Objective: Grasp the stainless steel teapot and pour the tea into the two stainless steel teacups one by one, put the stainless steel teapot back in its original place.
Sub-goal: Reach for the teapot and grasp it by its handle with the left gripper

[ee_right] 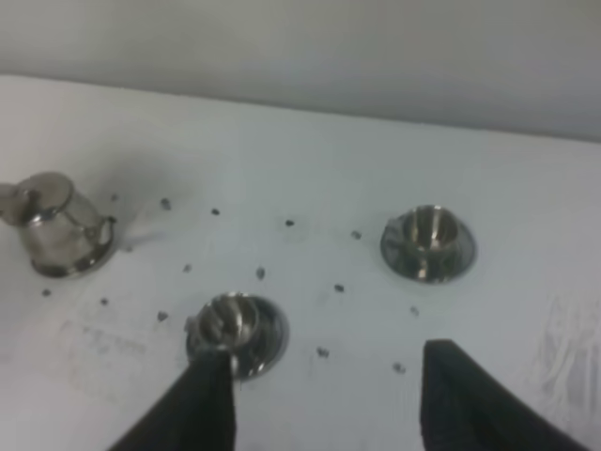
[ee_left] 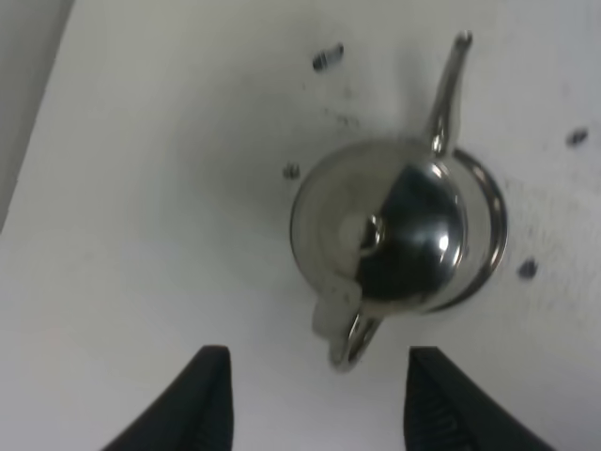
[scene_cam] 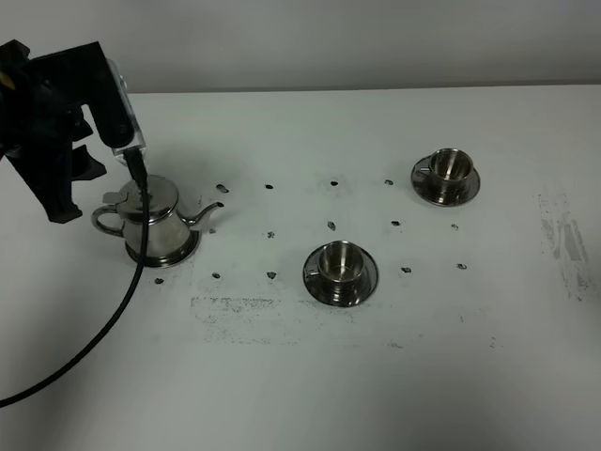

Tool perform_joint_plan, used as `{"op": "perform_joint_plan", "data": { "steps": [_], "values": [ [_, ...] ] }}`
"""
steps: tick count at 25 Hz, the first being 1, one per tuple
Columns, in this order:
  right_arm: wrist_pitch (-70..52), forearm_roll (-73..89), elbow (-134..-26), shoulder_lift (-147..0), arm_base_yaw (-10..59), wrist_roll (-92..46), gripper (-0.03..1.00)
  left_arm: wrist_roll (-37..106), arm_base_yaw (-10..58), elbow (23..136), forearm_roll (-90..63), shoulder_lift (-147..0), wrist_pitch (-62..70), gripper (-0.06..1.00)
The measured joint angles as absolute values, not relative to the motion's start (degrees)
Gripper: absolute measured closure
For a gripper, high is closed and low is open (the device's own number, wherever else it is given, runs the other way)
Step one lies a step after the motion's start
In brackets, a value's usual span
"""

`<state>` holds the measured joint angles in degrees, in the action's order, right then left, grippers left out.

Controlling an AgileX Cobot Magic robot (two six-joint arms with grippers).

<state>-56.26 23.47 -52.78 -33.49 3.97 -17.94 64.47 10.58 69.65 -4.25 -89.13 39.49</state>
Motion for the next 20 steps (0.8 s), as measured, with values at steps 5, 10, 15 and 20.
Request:
{"op": "perform_joint_plan", "data": {
  "steps": [5,10,15,20],
  "values": [
    [-59.25,22.71,-46.32,-26.28,3.97,-17.76,0.53,64.71,10.58,69.65,-0.75,-89.13,39.91,0.53],
    [-61.00,20.30,-38.10,-20.79,3.97,-15.29,0.54,64.82,10.58,69.65,2.19,-89.13,40.69,0.53],
    [-61.01,15.70,-33.34,-13.88,3.97,-12.40,0.56,65.52,10.58,69.65,2.44,-89.13,40.95,0.53],
    [-60.93,12.83,-31.83,-8.02,3.97,-11.56,0.58,67.52,10.58,69.65,2.49,-89.13,41.21,0.58]
  ]
}}
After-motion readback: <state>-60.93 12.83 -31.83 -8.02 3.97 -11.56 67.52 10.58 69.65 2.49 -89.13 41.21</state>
